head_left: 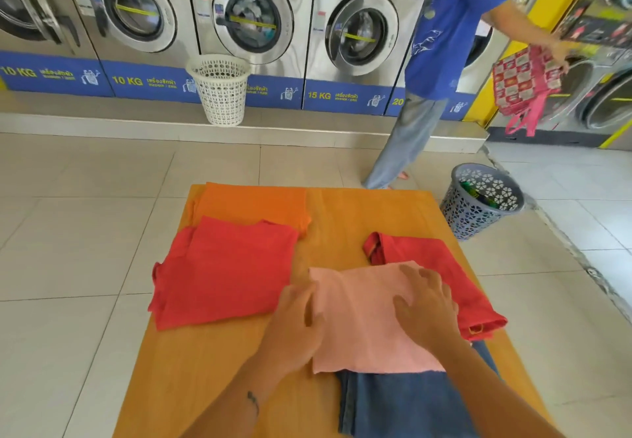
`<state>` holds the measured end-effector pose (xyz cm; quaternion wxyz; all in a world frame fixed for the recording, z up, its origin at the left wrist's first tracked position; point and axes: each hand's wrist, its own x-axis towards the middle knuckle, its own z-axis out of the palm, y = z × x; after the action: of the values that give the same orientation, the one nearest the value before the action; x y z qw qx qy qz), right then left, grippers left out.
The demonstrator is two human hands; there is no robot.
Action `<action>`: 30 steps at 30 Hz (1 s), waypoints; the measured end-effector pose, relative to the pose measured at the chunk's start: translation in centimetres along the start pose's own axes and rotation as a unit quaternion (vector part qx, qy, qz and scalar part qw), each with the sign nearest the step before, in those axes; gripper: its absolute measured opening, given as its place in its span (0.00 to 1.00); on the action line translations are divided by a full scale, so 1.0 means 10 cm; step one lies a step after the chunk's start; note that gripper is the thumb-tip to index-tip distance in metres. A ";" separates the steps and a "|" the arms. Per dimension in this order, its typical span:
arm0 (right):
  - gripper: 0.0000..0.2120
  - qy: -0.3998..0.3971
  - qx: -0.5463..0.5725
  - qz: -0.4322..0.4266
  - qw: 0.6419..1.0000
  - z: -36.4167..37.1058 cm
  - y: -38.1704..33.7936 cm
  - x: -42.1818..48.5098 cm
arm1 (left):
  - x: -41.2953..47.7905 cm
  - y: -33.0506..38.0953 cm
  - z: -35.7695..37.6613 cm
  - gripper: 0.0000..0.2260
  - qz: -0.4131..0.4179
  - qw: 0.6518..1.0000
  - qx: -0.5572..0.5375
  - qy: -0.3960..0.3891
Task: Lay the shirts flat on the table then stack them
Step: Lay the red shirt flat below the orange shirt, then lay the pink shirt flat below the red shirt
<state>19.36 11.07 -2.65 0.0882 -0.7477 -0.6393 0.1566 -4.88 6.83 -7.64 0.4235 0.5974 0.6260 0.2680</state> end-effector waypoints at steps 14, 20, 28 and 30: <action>0.29 -0.102 0.102 -0.141 0.979 -0.05 0.52 -0.12 | -0.12 0.63 0.49 0.28 -0.085 0.978 -0.173 0.073; 0.30 -0.106 0.139 -0.139 0.975 -0.08 0.61 -0.15 | -0.29 0.55 0.47 0.26 -0.129 0.954 -0.265 0.054; 0.31 -0.014 0.202 -0.103 0.974 0.09 0.00 -0.50 | -0.49 0.35 -0.11 0.22 -0.052 0.984 -0.141 0.092; 0.31 0.004 0.211 -0.118 0.970 0.16 -0.28 -0.56 | -0.60 0.20 -0.35 0.22 -0.042 0.983 -0.124 0.126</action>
<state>15.43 5.92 -2.51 0.2646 -0.6318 -0.6752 0.2736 -7.24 1.90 -2.93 0.4230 0.4750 0.6610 0.3981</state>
